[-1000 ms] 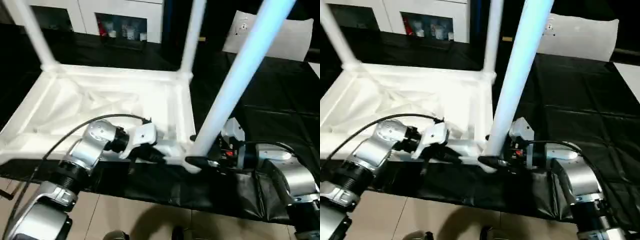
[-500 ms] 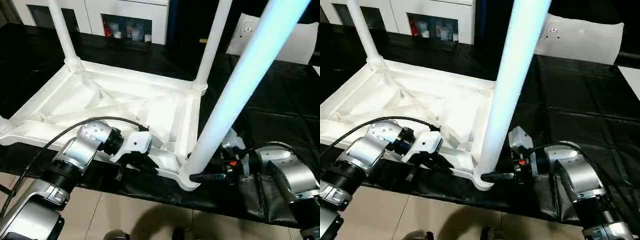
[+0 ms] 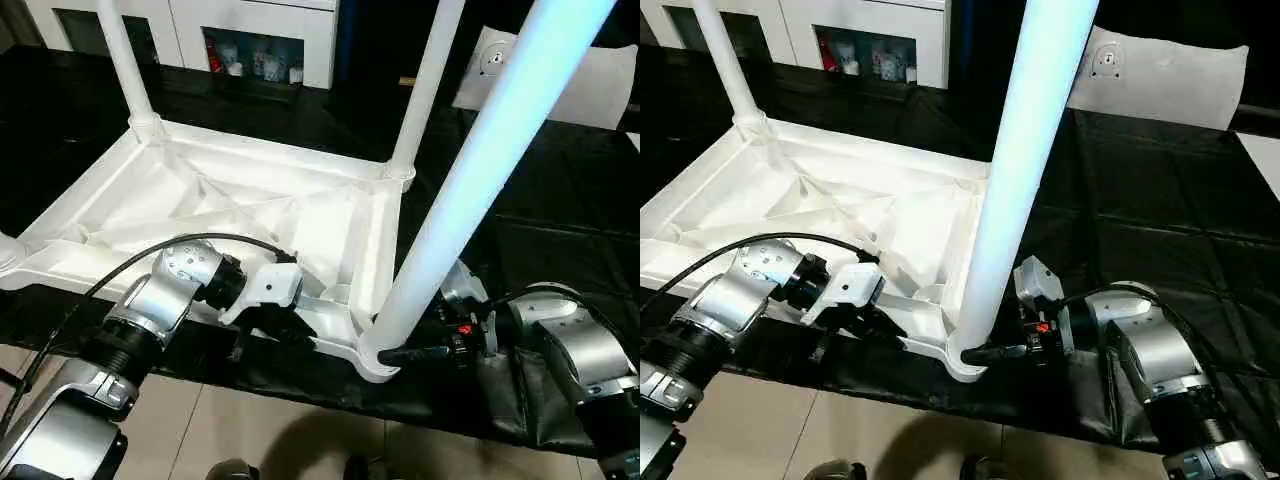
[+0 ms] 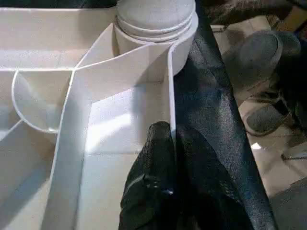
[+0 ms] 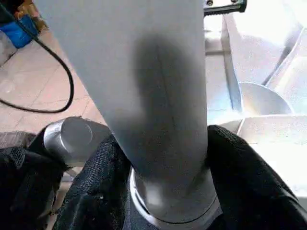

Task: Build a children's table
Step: Rotate leg to tighten

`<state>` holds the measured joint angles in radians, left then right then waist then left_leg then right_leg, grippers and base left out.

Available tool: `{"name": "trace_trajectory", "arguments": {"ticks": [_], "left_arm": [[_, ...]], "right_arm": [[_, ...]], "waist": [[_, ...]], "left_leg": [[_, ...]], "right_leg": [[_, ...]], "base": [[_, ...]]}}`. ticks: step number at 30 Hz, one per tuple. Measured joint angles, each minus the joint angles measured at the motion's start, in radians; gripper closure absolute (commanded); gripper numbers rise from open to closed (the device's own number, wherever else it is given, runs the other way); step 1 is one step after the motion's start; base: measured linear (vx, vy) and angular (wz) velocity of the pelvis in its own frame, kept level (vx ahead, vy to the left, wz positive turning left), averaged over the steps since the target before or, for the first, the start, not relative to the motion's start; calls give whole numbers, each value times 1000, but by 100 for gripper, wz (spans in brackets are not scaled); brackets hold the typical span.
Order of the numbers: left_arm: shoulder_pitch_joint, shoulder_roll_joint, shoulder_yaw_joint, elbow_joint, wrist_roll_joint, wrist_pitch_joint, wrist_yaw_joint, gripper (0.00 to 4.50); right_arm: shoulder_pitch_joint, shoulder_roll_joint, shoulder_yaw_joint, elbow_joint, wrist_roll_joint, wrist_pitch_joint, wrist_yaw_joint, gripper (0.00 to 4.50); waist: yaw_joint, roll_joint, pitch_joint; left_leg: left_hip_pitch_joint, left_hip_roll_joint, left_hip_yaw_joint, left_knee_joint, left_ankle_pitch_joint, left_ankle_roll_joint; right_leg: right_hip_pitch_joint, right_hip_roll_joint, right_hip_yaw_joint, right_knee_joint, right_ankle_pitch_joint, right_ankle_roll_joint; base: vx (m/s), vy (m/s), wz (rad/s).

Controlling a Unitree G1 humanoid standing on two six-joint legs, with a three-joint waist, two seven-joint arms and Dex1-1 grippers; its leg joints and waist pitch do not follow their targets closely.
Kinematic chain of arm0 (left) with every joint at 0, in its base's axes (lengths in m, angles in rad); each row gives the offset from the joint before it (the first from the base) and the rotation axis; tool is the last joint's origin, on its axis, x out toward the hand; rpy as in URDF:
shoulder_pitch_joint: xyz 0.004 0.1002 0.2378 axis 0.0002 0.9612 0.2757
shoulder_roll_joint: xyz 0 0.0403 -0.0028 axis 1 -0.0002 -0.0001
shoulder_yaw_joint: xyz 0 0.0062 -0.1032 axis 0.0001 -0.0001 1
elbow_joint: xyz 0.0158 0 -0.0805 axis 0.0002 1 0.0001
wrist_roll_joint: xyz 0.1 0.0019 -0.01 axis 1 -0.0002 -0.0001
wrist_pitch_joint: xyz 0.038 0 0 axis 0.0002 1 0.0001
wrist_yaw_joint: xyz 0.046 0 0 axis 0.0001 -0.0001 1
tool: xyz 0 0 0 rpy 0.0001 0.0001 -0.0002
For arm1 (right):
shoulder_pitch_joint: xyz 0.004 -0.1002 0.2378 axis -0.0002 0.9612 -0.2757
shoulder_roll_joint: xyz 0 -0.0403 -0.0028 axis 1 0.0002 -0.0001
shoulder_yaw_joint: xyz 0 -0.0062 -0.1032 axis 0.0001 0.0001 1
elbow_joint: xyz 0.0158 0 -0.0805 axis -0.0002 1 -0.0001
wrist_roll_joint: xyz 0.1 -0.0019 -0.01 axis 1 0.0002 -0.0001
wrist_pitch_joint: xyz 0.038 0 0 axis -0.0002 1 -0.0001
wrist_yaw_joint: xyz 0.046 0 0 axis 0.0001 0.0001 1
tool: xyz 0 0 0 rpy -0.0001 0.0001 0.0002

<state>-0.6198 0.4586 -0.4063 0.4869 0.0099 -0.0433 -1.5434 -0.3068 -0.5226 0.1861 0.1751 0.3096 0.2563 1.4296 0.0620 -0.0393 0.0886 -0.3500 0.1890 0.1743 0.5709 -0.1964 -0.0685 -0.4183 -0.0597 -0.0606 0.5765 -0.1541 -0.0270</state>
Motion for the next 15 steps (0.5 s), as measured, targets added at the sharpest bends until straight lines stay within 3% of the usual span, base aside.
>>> {"name": "trace_trajectory", "arguments": {"ticks": [5,8,10,15], "left_arm": [[-6,-15,25,1,19,83,65,450],[-19,-70,61,23,45,169,190,450],[-19,-124,78,25,53,233,272,450],[-46,-242,112,53,74,354,485,450]], "right_arm": [[48,54,-46,-54,-1,55,-147,243],[69,140,-100,-77,-55,72,-362,245],[64,188,-131,-86,-92,108,-500,246],[5,358,-205,-79,-189,207,-872,248]], "waist": [[-5,0,0],[-14,1,0],[-29,1,0],[-51,3,-1]], "left_leg": [[1,1,0,0,2,-3],[2,0,0,0,4,-7],[2,-1,0,0,4,-7],[1,-1,-2,-1,4,-7]], "right_leg": [[2,0,-1,1,-3,4],[3,-1,-2,-1,-3,5],[5,-2,-2,-4,-4,6],[5,-2,-5,-16,-4,6]], "base": [[0,0,0],[0,0,0],[0,0,0],[0,0,0]]}}
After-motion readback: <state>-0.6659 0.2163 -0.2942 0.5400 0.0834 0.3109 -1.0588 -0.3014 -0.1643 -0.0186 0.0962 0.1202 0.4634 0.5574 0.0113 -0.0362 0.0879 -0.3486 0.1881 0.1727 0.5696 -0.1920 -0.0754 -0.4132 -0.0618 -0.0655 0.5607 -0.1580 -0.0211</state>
